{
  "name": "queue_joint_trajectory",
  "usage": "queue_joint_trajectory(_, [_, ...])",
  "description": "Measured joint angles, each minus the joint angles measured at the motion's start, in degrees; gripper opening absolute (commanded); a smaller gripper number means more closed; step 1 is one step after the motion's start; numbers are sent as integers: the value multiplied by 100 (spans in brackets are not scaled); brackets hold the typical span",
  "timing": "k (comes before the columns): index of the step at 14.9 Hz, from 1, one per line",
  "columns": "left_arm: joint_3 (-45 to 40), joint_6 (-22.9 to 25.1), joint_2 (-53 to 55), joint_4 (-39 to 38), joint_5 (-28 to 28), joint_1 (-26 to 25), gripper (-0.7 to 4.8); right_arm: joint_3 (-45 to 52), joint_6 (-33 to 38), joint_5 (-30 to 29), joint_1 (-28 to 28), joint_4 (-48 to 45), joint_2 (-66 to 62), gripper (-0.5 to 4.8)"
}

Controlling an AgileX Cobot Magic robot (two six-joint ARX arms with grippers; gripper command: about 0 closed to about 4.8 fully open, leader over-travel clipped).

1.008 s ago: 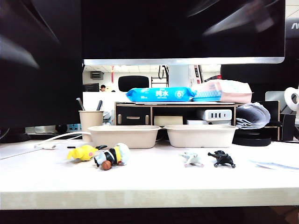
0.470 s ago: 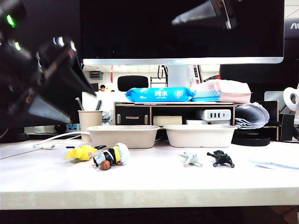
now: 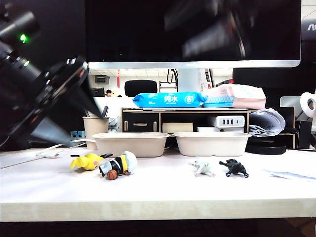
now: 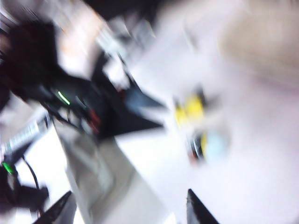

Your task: Put the dolls with similar sizes into the same paper box, while dolls with different sizes go into separate paper boxes.

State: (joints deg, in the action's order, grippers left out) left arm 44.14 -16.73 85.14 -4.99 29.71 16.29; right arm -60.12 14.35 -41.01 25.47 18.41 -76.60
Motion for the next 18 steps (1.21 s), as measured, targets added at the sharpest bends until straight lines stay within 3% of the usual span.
queue_joint_trajectory(1, [0, 83, 7, -129, -136, 2, 472, 13, -85, 15, 68, 192, -74, 305])
queue_joint_trajectory(2, [0, 201, 7, -260, -367, 9, 479, 24, -205, -17, 166, 350, -92, 305])
queue_joint_trajectory(3, [0, 278, 7, -278, -935, 17, 479, 22, -240, -15, 289, 332, -90, 305])
queue_joint_trajectory(5, [0, 326, 13, -125, -1366, 24, 479, 22, -247, -9, 490, 293, -90, 305])
queue_joint_trajectory(9, [39, 404, 334, 820, -931, 157, 479, 15, -260, 111, 767, 197, -87, 305])
queue_joint_trajectory(12, [417, 404, 909, 9, -918, 382, 479, 15, -258, 133, 767, 205, -85, 305])
queue_joint_trajectory(16, [603, 407, 955, -35, -1456, 367, 479, 13, -260, 109, 780, 205, -81, 305])
queue_joint_trajectory(18, [603, 146, 960, 7, -1635, 407, 479, 13, -260, 111, 782, 203, -81, 305])
